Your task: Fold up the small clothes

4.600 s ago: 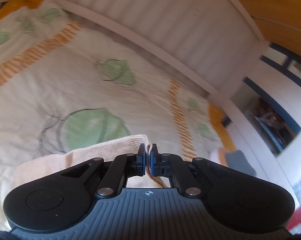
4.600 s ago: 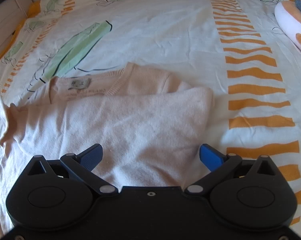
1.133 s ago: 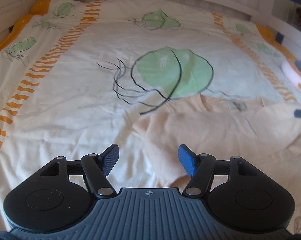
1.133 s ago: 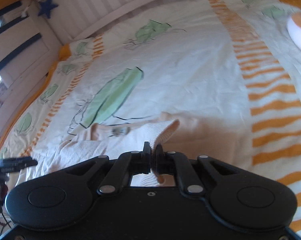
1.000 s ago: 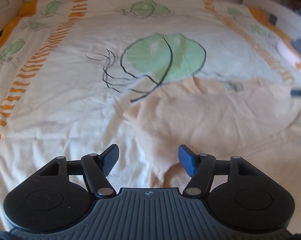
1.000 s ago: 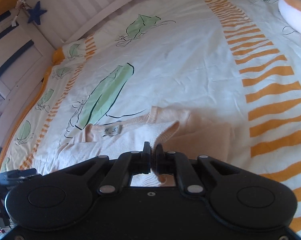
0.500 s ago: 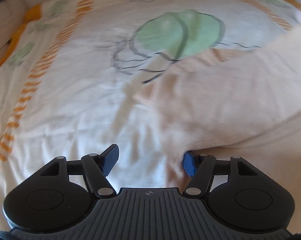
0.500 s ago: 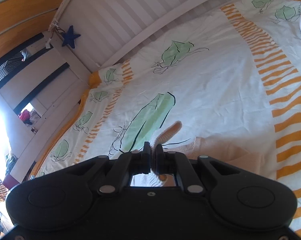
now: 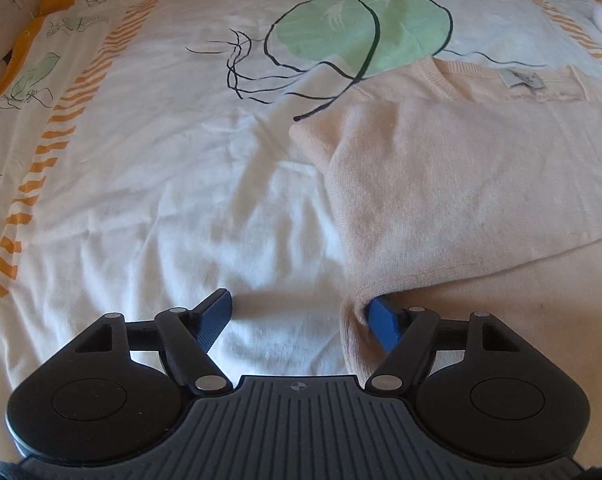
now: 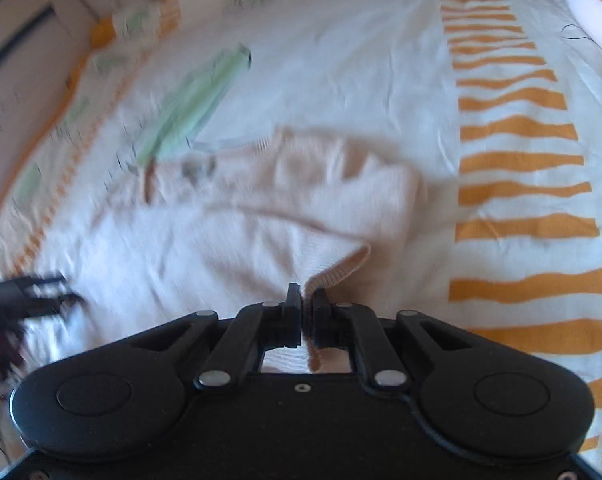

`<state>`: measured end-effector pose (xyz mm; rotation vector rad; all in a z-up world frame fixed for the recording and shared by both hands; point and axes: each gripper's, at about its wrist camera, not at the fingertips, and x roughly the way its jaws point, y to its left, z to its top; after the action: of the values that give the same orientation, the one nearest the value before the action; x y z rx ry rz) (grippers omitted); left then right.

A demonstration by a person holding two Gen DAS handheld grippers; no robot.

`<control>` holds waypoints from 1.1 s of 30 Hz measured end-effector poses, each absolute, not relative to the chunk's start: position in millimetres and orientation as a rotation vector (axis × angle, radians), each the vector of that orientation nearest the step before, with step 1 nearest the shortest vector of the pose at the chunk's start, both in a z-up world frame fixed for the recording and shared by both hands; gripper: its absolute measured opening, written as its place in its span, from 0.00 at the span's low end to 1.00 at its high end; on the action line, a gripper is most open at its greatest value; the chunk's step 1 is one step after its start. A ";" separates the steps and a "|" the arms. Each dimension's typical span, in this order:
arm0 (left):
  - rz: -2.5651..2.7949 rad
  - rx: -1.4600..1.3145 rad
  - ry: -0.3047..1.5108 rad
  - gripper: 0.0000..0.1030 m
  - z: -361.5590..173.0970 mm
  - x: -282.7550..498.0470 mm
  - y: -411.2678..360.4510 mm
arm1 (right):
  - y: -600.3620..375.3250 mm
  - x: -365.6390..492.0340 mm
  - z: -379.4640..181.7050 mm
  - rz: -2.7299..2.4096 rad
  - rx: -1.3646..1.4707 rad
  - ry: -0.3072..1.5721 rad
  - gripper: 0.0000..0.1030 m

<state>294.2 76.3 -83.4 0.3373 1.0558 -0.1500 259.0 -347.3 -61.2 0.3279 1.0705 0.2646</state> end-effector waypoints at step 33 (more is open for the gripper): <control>-0.198 -0.107 0.960 0.71 -64.1 321.7 97.7 | -314.4 250.6 -26.3 0.289 0.153 0.747 0.61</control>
<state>321.7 97.7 -64.1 -0.1068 0.9603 -0.1983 250.6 -314.4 -26.3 0.1531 0.7472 0.2893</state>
